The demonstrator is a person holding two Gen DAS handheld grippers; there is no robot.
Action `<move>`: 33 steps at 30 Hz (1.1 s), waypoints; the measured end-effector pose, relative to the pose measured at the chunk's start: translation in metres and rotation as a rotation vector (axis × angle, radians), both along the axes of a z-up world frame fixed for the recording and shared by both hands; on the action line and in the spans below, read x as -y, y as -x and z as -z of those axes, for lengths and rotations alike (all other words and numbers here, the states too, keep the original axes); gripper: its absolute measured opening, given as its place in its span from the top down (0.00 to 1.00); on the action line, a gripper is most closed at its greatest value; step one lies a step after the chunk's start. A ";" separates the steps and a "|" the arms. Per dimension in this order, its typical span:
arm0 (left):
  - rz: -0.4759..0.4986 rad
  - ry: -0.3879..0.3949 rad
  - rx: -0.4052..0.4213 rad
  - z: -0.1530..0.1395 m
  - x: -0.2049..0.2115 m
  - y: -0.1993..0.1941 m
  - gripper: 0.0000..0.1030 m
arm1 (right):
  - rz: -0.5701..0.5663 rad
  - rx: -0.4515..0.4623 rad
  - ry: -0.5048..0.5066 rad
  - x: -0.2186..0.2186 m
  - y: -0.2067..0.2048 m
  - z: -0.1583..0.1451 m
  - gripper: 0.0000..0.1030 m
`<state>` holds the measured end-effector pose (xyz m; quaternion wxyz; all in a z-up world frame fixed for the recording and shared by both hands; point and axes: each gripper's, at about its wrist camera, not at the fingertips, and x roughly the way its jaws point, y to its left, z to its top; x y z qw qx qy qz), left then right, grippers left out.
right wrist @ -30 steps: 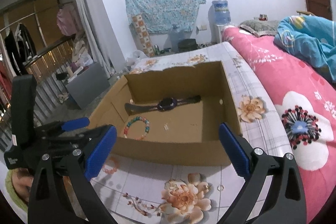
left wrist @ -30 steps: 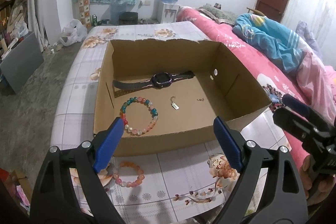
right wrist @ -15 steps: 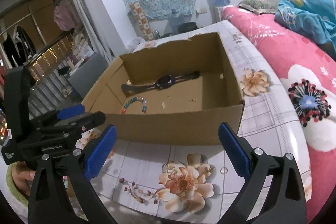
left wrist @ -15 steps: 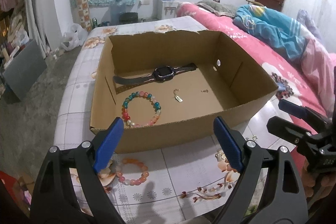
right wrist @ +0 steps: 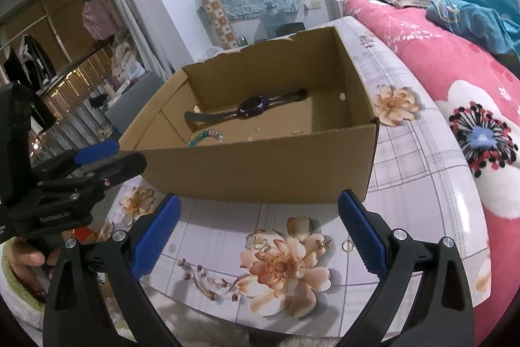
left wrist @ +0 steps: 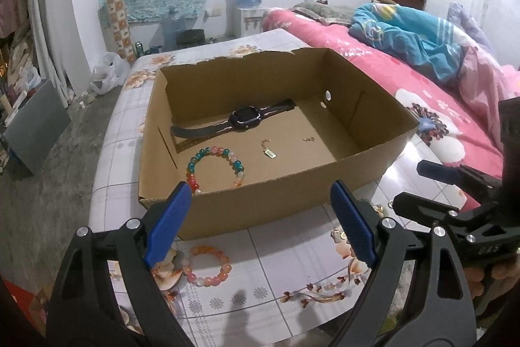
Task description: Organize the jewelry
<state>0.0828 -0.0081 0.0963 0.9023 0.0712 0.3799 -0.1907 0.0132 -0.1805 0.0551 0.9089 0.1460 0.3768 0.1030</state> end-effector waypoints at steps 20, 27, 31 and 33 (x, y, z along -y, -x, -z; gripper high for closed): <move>-0.050 -0.028 0.045 -0.009 0.004 0.037 0.19 | -0.029 0.019 -0.043 0.001 0.016 0.000 0.08; -0.074 -0.018 0.042 -0.002 0.003 0.059 0.19 | -0.038 0.016 -0.039 0.001 0.031 0.000 0.08; -0.085 -0.016 0.024 0.005 0.003 0.065 0.19 | -0.040 0.003 -0.041 0.004 0.036 0.004 0.08; -0.090 -0.013 0.017 0.007 0.003 0.066 0.19 | -0.041 -0.006 -0.042 0.005 0.038 0.007 0.08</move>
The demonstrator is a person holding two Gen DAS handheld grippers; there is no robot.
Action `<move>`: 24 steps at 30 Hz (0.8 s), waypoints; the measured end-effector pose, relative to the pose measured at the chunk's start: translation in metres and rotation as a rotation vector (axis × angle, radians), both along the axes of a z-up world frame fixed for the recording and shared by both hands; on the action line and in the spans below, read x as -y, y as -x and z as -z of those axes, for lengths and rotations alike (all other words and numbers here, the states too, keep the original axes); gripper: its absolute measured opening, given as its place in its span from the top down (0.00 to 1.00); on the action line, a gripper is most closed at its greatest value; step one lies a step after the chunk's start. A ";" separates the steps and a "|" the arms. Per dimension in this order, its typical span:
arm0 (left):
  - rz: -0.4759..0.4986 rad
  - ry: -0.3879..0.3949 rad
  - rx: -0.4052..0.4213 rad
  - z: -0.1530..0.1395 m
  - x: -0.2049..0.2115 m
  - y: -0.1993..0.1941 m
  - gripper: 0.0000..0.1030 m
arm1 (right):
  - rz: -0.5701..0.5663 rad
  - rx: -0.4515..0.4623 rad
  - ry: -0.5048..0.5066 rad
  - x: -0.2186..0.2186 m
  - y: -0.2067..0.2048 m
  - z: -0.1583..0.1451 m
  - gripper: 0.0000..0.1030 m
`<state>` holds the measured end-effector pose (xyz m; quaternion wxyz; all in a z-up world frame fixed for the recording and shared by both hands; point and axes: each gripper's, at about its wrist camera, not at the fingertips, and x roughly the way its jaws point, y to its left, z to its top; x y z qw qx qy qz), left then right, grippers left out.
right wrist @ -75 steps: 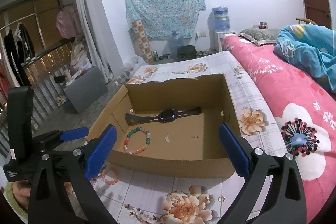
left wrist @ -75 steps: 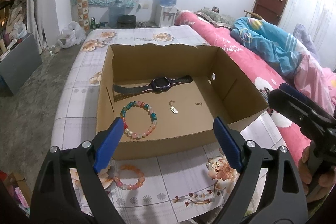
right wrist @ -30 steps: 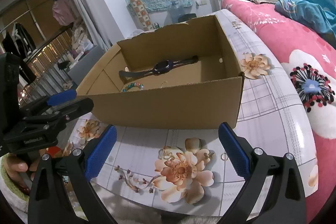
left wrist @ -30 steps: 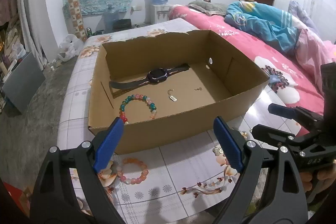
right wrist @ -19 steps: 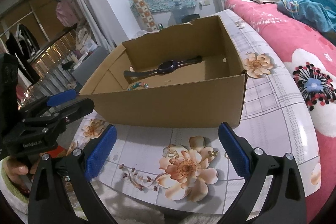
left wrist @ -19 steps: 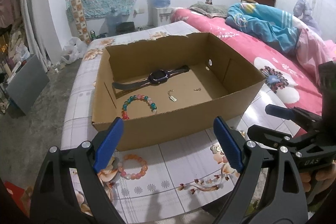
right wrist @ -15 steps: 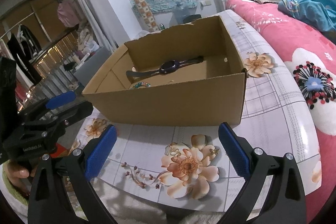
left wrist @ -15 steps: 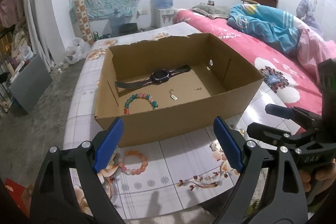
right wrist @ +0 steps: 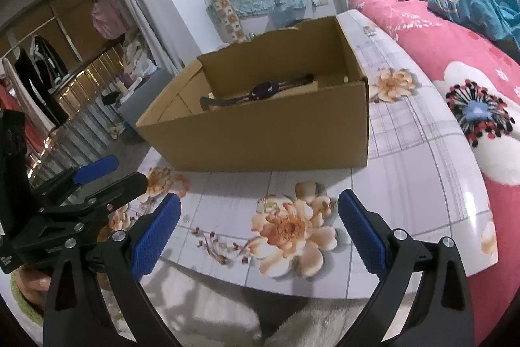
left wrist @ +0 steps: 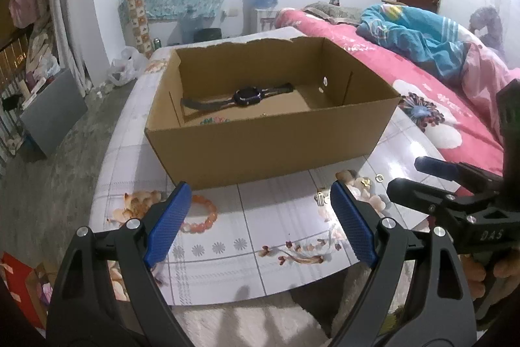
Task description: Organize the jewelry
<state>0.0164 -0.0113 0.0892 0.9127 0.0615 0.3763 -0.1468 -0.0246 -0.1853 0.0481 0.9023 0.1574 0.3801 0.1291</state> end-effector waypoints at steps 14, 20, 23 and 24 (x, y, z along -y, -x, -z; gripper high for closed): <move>-0.034 -0.001 0.014 0.000 0.007 0.000 0.19 | -0.015 -0.032 -0.011 0.010 0.003 0.011 0.08; -0.034 -0.012 -0.004 0.005 0.010 -0.001 0.19 | 0.003 -0.031 -0.024 0.017 0.005 0.012 0.08; -0.025 -0.026 -0.015 0.007 0.011 -0.004 0.19 | 0.040 -0.024 -0.040 0.033 0.004 0.010 0.08; -0.020 -0.030 -0.016 0.007 0.012 -0.004 0.19 | 0.053 -0.016 -0.041 0.038 0.003 0.009 0.08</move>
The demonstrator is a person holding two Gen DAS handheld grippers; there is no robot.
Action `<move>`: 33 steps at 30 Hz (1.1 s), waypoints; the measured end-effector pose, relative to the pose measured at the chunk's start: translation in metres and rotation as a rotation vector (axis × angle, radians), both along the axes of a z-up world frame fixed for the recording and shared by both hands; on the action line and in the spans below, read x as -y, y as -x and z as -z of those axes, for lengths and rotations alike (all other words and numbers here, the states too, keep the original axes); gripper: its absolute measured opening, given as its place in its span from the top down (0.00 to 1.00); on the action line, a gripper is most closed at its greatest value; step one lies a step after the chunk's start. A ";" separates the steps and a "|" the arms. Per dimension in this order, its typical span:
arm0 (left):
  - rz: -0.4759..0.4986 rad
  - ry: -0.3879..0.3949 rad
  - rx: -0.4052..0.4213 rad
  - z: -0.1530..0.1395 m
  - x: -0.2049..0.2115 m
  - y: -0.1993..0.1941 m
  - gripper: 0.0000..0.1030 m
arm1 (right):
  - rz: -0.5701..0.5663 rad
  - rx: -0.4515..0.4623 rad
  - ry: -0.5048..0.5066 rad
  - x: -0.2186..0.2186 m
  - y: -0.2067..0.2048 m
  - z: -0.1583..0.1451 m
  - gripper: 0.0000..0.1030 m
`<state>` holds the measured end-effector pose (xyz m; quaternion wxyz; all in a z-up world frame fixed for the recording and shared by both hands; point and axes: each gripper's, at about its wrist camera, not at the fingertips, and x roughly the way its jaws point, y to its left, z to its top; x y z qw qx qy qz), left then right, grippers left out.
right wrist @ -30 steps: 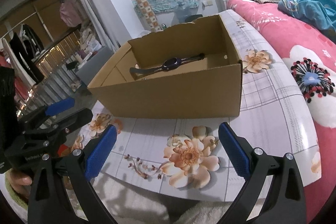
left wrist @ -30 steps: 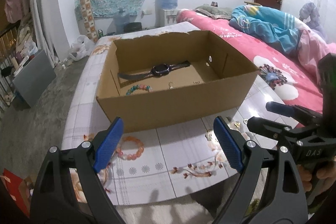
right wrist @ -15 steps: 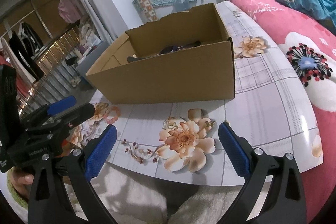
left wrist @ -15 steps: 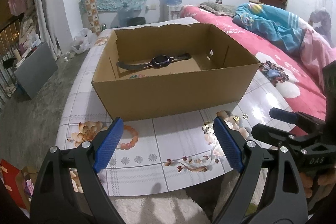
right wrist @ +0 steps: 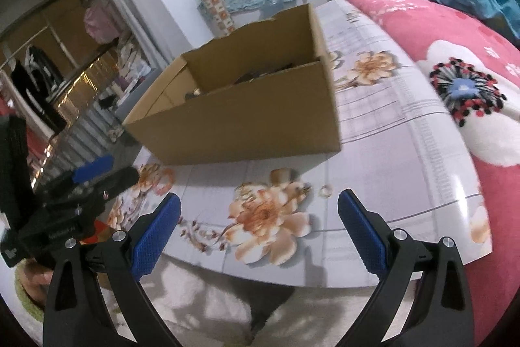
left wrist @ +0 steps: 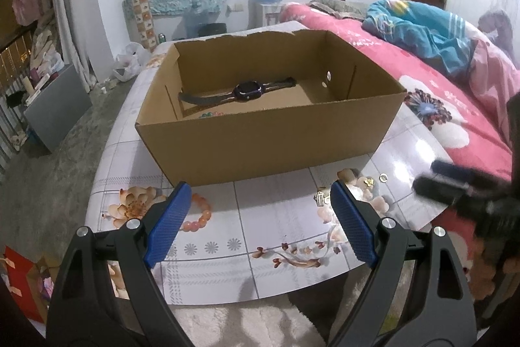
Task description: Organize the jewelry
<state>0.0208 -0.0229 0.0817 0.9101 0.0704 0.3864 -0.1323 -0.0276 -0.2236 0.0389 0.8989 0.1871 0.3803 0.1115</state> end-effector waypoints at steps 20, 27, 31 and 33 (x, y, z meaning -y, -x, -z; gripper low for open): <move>0.375 0.036 -0.190 0.063 0.035 -0.025 0.72 | -0.015 -0.132 0.049 0.001 -0.018 0.024 0.45; 0.439 -0.043 -0.209 0.079 0.057 -0.039 0.83 | -0.080 -0.181 0.038 -0.015 -0.034 0.035 0.53; 0.453 -0.072 -0.213 0.082 0.067 -0.046 0.83 | -0.112 -0.200 0.026 -0.021 -0.041 0.041 0.54; 0.455 -0.080 -0.222 0.083 0.070 -0.049 0.83 | -0.121 -0.203 0.029 -0.023 -0.045 0.042 0.54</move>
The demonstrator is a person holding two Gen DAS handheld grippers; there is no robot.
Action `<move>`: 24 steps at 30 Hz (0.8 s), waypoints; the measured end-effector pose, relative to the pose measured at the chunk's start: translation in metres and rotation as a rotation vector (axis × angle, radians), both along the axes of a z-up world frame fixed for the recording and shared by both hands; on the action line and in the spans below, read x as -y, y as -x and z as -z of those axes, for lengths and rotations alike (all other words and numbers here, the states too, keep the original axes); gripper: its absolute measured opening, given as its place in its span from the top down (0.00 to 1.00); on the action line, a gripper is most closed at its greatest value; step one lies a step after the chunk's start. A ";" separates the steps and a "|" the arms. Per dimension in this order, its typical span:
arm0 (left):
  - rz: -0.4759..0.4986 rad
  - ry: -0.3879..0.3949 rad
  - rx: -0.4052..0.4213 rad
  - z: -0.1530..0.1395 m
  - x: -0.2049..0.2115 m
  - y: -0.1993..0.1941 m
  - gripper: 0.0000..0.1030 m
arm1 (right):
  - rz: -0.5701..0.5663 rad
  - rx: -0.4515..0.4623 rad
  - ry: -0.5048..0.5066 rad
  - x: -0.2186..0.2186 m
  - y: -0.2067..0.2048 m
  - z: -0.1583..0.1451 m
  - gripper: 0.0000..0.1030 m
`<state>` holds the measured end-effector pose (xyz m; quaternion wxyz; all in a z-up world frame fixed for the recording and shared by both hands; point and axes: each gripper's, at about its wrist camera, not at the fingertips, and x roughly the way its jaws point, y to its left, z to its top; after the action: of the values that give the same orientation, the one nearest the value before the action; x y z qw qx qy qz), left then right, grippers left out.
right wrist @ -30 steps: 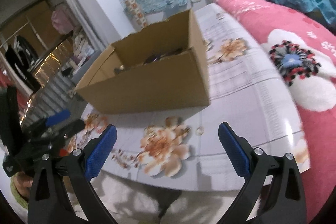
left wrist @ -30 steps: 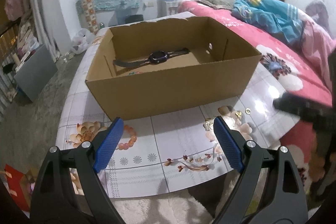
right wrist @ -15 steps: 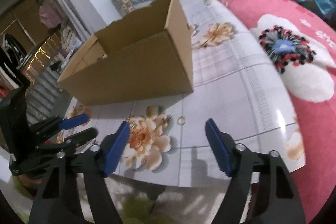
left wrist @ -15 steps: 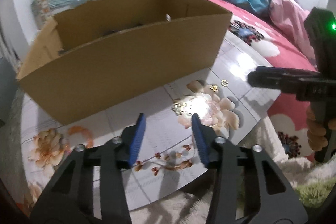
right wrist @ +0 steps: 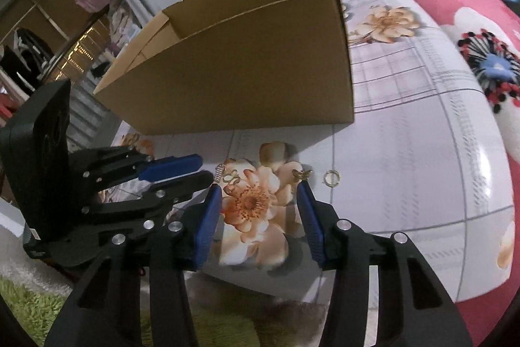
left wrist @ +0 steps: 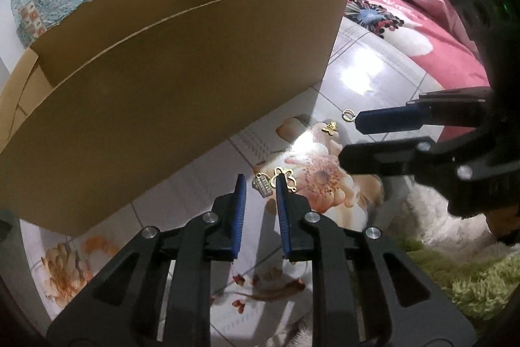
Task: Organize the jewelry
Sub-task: 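Close the left tool on the small silver spring charm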
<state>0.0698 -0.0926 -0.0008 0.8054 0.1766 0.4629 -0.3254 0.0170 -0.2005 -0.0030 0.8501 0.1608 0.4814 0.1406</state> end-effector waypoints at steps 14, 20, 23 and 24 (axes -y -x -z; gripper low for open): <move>0.000 -0.067 -0.004 0.010 0.010 -0.002 0.94 | -0.009 -0.001 -0.002 -0.001 -0.001 0.004 0.55; -0.010 -0.043 -0.007 0.009 0.004 -0.003 1.00 | 0.000 0.012 0.007 0.000 0.002 0.001 0.55; -0.027 -0.015 -0.006 0.004 -0.004 -0.005 1.00 | 0.002 0.018 0.014 0.001 0.003 -0.001 0.55; -0.036 -0.011 -0.004 0.002 -0.008 -0.005 1.00 | 0.000 0.021 0.017 0.001 0.003 -0.002 0.55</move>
<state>0.0749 -0.0851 -0.0032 0.8092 0.1719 0.4695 -0.3087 0.0140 -0.2010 -0.0009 0.8564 0.1523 0.4736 0.1382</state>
